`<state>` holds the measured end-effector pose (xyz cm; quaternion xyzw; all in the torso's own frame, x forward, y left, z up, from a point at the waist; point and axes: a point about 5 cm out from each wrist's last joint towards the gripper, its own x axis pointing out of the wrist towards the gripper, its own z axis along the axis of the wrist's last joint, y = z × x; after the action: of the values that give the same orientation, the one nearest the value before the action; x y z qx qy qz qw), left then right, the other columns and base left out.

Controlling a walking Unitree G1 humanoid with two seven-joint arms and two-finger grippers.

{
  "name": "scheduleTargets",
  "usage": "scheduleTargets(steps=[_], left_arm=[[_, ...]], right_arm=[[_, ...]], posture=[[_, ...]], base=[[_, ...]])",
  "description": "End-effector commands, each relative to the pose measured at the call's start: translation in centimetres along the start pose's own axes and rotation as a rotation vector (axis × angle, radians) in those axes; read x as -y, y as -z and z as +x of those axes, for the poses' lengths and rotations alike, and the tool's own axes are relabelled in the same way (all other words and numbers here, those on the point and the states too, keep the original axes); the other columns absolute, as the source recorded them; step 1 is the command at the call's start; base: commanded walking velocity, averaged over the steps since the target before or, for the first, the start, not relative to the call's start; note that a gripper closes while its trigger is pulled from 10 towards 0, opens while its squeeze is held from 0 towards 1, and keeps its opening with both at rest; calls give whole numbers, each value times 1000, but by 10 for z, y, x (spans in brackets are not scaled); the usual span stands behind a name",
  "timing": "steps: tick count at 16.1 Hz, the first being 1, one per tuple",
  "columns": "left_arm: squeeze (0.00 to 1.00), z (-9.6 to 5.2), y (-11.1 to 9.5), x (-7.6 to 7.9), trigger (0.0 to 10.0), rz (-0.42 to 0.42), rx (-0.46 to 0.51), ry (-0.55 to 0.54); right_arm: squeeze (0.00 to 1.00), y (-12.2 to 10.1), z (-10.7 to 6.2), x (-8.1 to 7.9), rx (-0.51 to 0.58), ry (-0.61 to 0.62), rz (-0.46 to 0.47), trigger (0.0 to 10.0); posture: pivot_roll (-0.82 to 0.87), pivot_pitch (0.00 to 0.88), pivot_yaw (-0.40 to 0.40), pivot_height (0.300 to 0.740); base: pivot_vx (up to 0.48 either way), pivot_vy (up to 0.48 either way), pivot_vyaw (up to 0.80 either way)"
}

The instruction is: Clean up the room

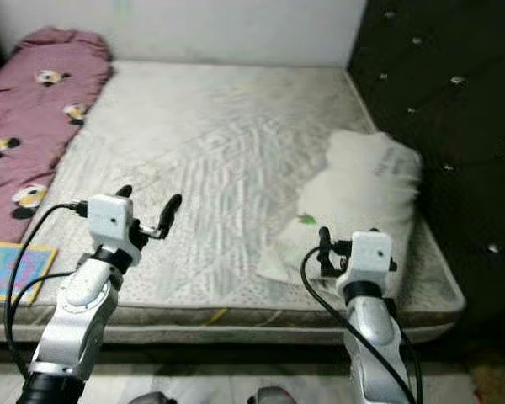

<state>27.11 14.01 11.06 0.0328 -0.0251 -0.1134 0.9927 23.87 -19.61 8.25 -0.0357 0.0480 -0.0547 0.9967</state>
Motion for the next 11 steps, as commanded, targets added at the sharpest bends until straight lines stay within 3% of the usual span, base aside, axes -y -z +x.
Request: scheduleTargets(steps=[1,4,5,8,11], left_arm=[[0,-11,10,-8,10000,13,-49,-16],[0,-27,22,-6,10000,16,-92,-29],[0,-29,23,-4,10000,11,-97,-28],[0,-29,21,0,10000,17,-92,-23],[0,-23,16,-1,10000,23,-68,-18]], right_arm=[[0,-5,3,-6,25,-19,11,10000],[0,1,2,-5,8,-10,17,10000],[0,3,1,-6,-4,-11,41,10000],[0,3,2,-10,4,-17,46,10000],[0,-1,7,-11,14,-27,48,10000]], posture=[[-92,0,8,740],[-77,0,13,740],[-70,0,13,740],[-62,0,4,740],[-56,1,-15,740]], base=[[0,0,0],[0,0,0],[0,0,-800],[0,0,-800],[0,0,0]])
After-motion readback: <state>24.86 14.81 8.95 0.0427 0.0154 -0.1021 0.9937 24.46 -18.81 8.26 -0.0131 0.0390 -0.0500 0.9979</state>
